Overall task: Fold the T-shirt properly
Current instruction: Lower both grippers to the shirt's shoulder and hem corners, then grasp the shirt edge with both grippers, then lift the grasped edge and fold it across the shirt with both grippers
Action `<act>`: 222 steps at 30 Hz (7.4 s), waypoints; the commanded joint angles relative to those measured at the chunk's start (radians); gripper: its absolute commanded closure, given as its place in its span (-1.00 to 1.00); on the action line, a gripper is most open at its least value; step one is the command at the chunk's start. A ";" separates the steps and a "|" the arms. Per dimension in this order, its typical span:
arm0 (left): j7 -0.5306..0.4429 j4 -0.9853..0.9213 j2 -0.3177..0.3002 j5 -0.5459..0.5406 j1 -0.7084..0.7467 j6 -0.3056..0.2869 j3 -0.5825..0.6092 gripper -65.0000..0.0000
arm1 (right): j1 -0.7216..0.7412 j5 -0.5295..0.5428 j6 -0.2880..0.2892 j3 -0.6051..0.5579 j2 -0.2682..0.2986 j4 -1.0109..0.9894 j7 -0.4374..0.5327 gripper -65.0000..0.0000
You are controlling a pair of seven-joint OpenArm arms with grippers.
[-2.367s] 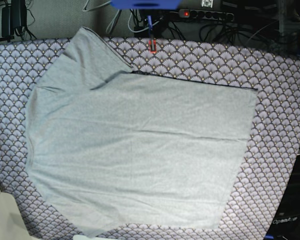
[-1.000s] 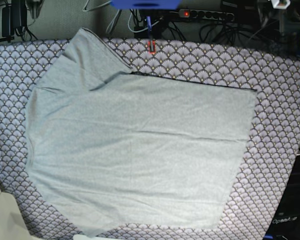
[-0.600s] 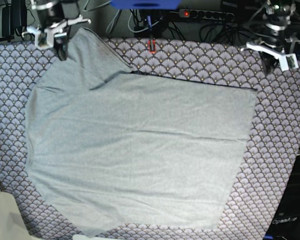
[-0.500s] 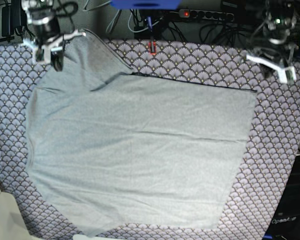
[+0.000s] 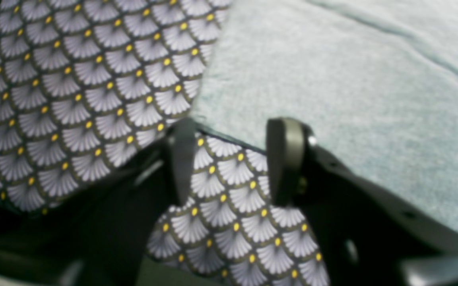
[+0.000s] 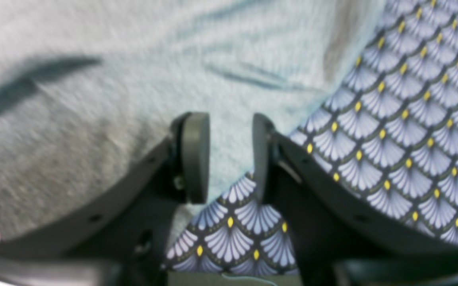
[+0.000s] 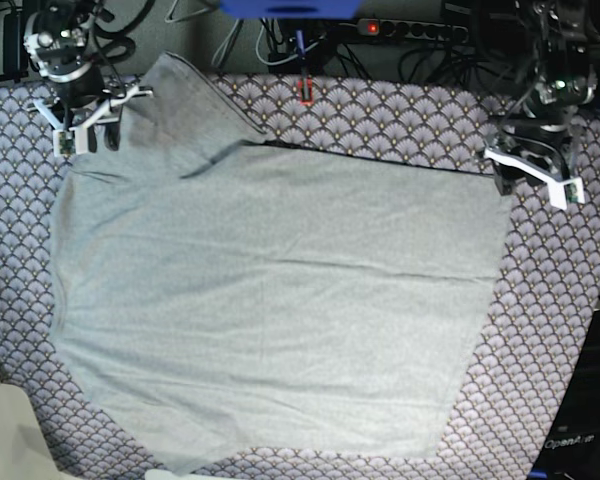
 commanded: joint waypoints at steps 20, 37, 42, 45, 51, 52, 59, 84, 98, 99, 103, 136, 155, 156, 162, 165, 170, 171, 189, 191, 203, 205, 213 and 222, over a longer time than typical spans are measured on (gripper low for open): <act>-0.011 -0.085 -0.022 0.020 -0.051 -0.125 -0.034 0.01 | -0.041 0.017 0.009 0.019 -0.047 -0.083 0.020 -0.04; -0.011 -0.085 -0.022 0.032 -0.074 -0.125 -0.043 0.01 | 0.011 0.017 0.088 0.017 -0.047 -0.165 0.020 1.00; -0.011 -0.102 -0.022 0.033 -0.079 -0.117 -0.043 0.01 | 0.016 0.017 0.088 0.019 -0.047 -0.165 0.020 1.00; -0.011 -0.149 -0.016 0.032 -0.094 -0.117 -0.043 0.00 | 0.018 0.017 0.088 0.019 -0.047 -0.165 0.020 1.00; -0.020 -0.292 -0.014 0.030 -0.154 -0.125 -0.043 0.00 | 0.018 0.016 0.088 0.019 -0.047 -0.168 0.020 1.00; -0.020 -0.316 -0.014 0.030 -0.166 -0.125 -0.043 0.00 | 0.018 0.016 0.088 0.019 -0.047 -0.168 0.020 1.00; -0.022 -0.390 -0.014 0.030 -0.226 -0.125 -0.036 0.00 | 0.016 0.013 0.088 0.019 -0.047 -0.168 0.020 1.00; -0.012 -0.419 -0.006 0.032 -0.220 -0.125 0.081 0.69 | 0.016 0.011 0.088 0.019 -0.047 -0.160 0.020 1.00; -0.012 -0.304 -0.005 0.023 -0.181 -0.125 0.070 1.00 | 0.014 0.011 0.088 0.016 -0.047 -0.134 0.028 1.00; -0.012 -0.264 -0.002 0.024 -0.174 -0.125 0.070 1.00 | 0.013 0.011 0.088 0.016 -0.047 -0.120 0.028 1.00; -0.011 -0.186 0.000 0.029 -0.161 -0.117 0.070 1.00 | 0.016 0.011 0.088 0.016 -0.047 -0.080 0.023 1.00; 0.096 -0.261 0.003 0.032 -0.424 -0.123 -0.027 1.00 | 0.320 0.011 0.088 0.019 0.086 0.052 -0.161 1.00; 0.054 -0.783 0.003 0.032 -0.853 -0.117 0.179 1.00 | 0.809 0.011 0.088 0.013 0.273 -0.478 -0.236 1.00; 0.052 -0.800 0.003 0.032 -0.869 -0.117 0.181 1.00 | 0.832 0.011 0.088 0.011 0.283 -0.508 -0.236 1.00; 0.052 -0.855 0.000 0.032 -0.929 -0.120 0.181 1.00 | 0.918 0.011 0.088 -0.041 0.316 -0.608 -0.236 1.00; 0.052 -0.860 -0.005 0.032 -0.950 -0.121 0.184 1.00 | 0.929 0.011 0.088 -0.067 0.316 -0.616 -0.236 1.00; 0.052 -0.860 -0.008 0.035 -0.987 -0.121 0.185 1.00 | 0.929 0.011 0.088 -0.110 0.310 -0.616 -0.236 1.00; 0.052 -0.860 -0.008 0.046 -0.993 -0.121 0.185 1.00 | 0.929 0.011 0.088 -0.115 0.309 -0.617 -0.236 1.00; -0.071 -0.890 0.066 0.320 -1.033 -0.123 0.185 1.00 | 0.969 0.010 0.088 -0.142 0.323 -0.688 -0.184 1.00; -0.072 -0.921 0.066 0.322 -1.036 -0.123 0.185 1.00 | 0.969 0.010 0.088 -0.151 0.324 -0.702 -0.167 1.00; -0.177 -0.941 0.066 0.322 -1.030 -0.123 0.185 1.00 | 1.012 0.010 0.088 -0.185 0.339 -0.795 -0.110 1.00; -0.177 -0.941 0.066 0.322 -1.031 -0.123 0.185 1.00 | 1.027 0.010 0.088 -0.185 0.341 -0.806 -0.110 1.00; -0.178 -0.941 0.067 0.319 -1.036 -0.123 0.185 1.00 | 1.062 0.008 0.088 -0.185 0.344 -0.807 -0.110 1.00; -0.180 -0.941 0.067 0.314 -1.036 -0.123 0.184 1.00 | 1.070 0.008 0.088 -0.185 0.344 -0.809 -0.109 1.00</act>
